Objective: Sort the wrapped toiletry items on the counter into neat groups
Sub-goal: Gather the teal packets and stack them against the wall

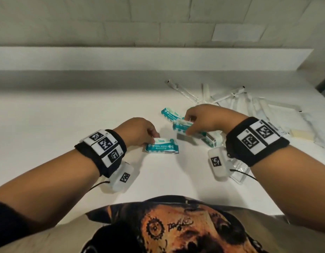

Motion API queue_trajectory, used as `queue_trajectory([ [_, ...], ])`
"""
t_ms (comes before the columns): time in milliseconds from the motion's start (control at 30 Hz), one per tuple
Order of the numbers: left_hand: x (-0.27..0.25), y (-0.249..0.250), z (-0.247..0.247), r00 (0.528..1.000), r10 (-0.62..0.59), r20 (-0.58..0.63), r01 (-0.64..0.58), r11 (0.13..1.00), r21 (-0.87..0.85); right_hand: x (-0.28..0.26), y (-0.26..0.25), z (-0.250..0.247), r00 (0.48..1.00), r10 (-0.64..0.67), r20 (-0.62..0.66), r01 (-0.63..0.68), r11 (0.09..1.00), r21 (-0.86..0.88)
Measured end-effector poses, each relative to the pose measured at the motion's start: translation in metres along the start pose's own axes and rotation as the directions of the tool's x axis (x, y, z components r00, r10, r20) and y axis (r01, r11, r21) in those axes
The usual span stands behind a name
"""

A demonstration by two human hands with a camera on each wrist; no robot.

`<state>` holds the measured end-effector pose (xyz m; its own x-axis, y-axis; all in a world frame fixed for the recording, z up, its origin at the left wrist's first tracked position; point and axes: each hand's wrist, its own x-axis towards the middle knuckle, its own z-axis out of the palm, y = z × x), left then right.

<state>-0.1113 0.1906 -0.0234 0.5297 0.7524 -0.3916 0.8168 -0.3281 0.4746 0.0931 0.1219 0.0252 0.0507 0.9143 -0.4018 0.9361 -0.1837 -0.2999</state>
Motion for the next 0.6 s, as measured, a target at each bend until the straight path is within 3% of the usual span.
queue_trajectory([
  [100,-0.003,0.003,0.006,0.999,0.021,-0.026,-0.021,1.000,0.016,0.017,-0.018,0.011,0.989,-0.095,-0.113,0.086,0.993,-0.085],
  [233,-0.005,0.000,0.008,0.996,-0.016,-0.089,0.025,0.995,0.097,0.042,-0.028,0.040,0.985,-0.171,0.033,0.174,0.971,-0.165],
  [300,-0.006,-0.003,0.007,0.995,-0.032,-0.098,0.042,0.994,0.103,0.048,-0.025,0.036,0.989,-0.150,-0.007,0.149,0.984,-0.095],
  [400,-0.007,-0.001,0.007,0.996,-0.004,-0.086,0.011,0.997,0.080,0.060,-0.019,0.026,0.968,-0.074,-0.239,0.056,0.995,-0.079],
  [500,-0.006,0.001,0.009,0.996,0.038,-0.084,-0.032,0.997,0.073,0.070,-0.019,0.028,0.975,-0.053,-0.215,0.013,0.983,-0.185],
  [600,-0.005,0.000,0.012,0.995,0.030,-0.095,-0.026,0.999,0.043,0.072,-0.016,0.030,0.974,-0.105,-0.201,0.051,0.965,-0.256],
])
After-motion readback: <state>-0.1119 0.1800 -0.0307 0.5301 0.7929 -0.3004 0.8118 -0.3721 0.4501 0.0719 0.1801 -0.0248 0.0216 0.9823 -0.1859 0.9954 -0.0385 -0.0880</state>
